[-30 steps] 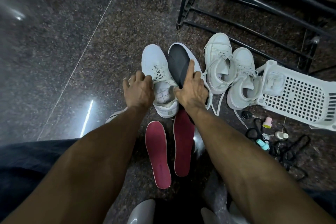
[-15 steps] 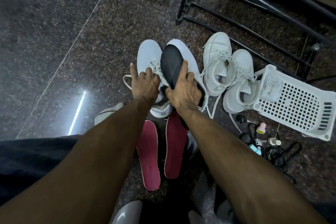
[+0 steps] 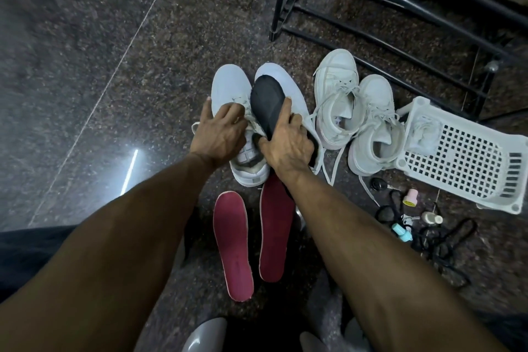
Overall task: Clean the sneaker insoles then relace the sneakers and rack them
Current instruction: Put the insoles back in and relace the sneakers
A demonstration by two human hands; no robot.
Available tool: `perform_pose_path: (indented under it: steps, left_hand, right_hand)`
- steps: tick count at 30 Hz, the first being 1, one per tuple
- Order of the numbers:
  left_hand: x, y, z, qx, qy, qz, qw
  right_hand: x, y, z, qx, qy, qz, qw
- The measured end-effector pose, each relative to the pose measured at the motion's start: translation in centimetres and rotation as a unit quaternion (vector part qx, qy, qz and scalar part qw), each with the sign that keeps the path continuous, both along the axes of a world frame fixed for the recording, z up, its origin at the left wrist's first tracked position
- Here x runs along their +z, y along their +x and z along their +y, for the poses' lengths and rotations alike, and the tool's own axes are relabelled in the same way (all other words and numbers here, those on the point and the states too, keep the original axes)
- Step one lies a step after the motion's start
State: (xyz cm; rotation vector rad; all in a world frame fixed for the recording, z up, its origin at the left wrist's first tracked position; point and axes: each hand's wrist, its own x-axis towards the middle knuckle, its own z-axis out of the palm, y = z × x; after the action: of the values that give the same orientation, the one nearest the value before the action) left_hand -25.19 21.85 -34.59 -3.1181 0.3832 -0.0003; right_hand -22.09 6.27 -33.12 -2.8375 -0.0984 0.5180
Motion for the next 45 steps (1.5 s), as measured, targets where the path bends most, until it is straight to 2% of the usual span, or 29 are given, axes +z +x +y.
perform_pose_path:
  steps: [2, 5, 11, 18, 24, 30, 34, 38, 42, 45]
  left_hand:
    - [0.6, 0.4, 0.4, -0.021, -0.060, 0.030, 0.997]
    - [1.0, 1.5, 1.4, 0.038, -0.111, 0.131, 0.984]
    - [1.5, 3.1, 1.5, 0.136, -0.234, 0.209, 0.940]
    - [1.4, 3.9, 1.6, 0.165, -0.225, 0.235, 0.931]
    - [1.3, 3.6, 1.0, 0.198, -0.241, 0.223, 0.924]
    - [1.4, 3.5, 0.8, 0.210, -0.236, 0.210, 0.925]
    - [1.0, 3.5, 0.7, 0.219, -0.252, 0.220, 0.916]
    - [0.8, 3.7, 0.7, 0.221, -0.251, 0.235, 0.913]
    - [0.9, 3.7, 0.3, 0.225, -0.254, 0.237, 0.910]
    - [0.8, 3.5, 0.3, 0.228, -0.252, 0.234, 0.911]
  right_hand:
    - [0.0, 0.1, -0.1, -0.003, 0.009, 0.009, 1.000]
    - [0.6, 0.3, -0.6, 0.007, 0.048, 0.027, 0.998]
    - [3.0, -1.7, -4.4, 0.054, 0.141, 0.059, 0.987]
    - [4.9, -7.2, -8.1, 0.169, -0.001, 0.140, 0.976]
    - [7.5, -5.9, -5.5, 0.240, -0.074, 0.077, 0.965]
    - [8.0, -3.9, 0.1, 0.203, -0.089, 0.101, 0.970]
    - [6.0, -2.9, 2.4, 0.163, -0.073, 0.079, 0.981]
    - [5.5, -4.9, 1.6, 0.155, -0.080, 0.099, 0.980]
    - [6.5, -7.7, -1.3, 0.150, -0.132, 0.091, 0.976]
    - [6.8, -8.4, -1.9, 0.138, -0.098, 0.074, 0.983]
